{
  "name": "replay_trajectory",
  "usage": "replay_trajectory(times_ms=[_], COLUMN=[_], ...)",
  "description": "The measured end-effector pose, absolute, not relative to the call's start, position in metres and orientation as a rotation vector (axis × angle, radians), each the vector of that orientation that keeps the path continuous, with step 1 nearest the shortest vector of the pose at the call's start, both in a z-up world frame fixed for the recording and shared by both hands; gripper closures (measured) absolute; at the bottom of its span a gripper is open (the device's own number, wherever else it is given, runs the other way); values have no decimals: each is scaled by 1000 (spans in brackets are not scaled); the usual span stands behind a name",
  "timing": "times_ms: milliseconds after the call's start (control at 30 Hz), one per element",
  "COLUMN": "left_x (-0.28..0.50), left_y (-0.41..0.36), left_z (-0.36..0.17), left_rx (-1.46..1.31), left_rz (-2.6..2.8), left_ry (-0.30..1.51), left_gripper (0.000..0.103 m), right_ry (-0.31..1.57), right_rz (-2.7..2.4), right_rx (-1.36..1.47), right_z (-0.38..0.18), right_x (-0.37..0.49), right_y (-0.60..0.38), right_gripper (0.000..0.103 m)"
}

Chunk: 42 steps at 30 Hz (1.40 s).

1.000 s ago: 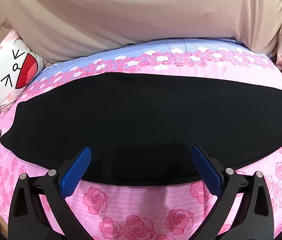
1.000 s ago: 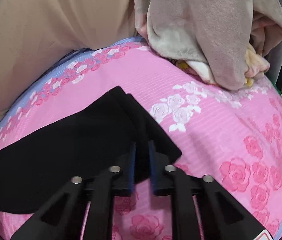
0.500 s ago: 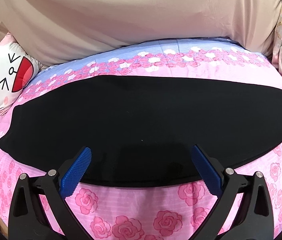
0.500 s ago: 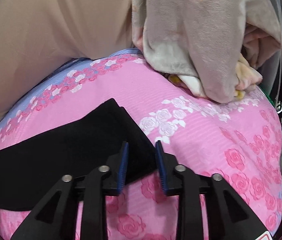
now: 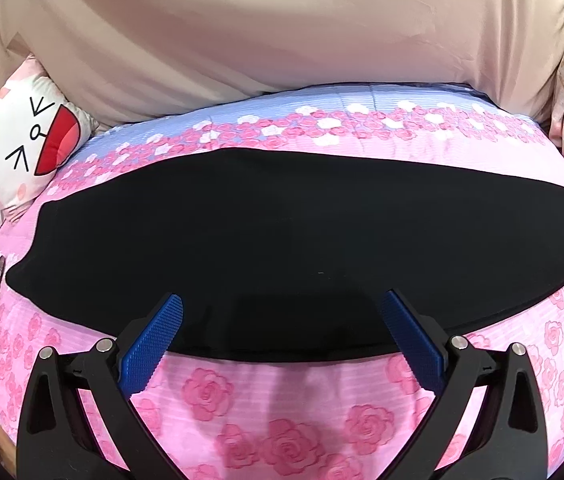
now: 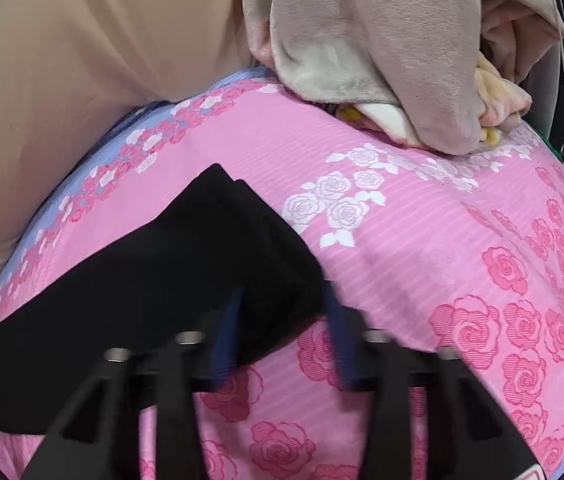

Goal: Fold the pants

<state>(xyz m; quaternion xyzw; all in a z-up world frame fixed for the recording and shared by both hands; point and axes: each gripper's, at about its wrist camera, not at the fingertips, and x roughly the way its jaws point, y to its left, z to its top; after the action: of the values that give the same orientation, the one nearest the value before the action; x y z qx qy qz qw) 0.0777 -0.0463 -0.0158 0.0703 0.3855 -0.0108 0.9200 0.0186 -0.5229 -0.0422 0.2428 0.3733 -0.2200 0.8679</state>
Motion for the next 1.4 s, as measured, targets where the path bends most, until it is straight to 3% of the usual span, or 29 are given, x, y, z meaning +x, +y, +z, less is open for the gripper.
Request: replay_trajectory(times_ms=[167,400,533,733,833,900,967,1167,1233,1300,1367,1400], left_x=[75,83,83,78,76,77,78,86,86,84,82,81], left_y=[-18,36,67,114,134,146,153,161,160,161,163,166], left_z=[-11,-15,-16,-15,-16,-18,-21,-31,-32,-31,-28,-27], left_rx=[122,34,-1,-10,-22,-35,-48,-96,-103,-97,-88,-87], left_rz=[4,63,91,137,155,165,162,139,125,118,127,134], left_ry=[780,792,794,790,788,793,799,824,830,824,813,808], left_gripper=[5,5,5,5,5,5,5,5,5,5,5,5], right_ry=[687,630,698,881,892,872,841,867,860,854,889,895], right_rz=[-329,37,238,371,335,365,359,319,288,256,253,253], right_rx=[522,370,285,185,88,83,83,-24,-73,-113,-65,-50], right_z=[2,76,62,-17,-39,-31,-21,-28,-35,-35,-31,-28], right_x=[26,74,111,149,145,135,123,121,127,135,143,144], right_y=[-484,-328,-218,-103,-78,-75,-77,-65,-58,-53,-54,-53], right_gripper=[84,84,84,82,73,49,40,40,44,73,87,88])
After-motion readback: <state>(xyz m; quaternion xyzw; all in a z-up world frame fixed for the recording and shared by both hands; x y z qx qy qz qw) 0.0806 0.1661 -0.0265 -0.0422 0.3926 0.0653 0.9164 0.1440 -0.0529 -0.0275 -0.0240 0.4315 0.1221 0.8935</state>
